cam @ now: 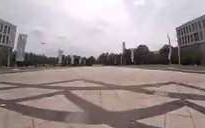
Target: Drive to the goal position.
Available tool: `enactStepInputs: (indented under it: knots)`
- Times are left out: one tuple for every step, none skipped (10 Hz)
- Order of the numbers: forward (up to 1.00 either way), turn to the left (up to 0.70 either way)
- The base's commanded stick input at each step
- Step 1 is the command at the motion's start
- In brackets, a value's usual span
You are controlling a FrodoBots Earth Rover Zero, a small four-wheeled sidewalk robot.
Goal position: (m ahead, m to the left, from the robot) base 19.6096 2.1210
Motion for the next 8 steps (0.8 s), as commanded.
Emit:
enactStepInputs:
  knots:
    - [0.70, 0.01]
    - [0.70, 0.01]
    - [0.70, 0.01]
    - [0.70, 0.01]
    - [0.70, 0.01]
    - [0.70, 0.01]
    - [0.70, 0.01]
    - [0.70, 0.01]
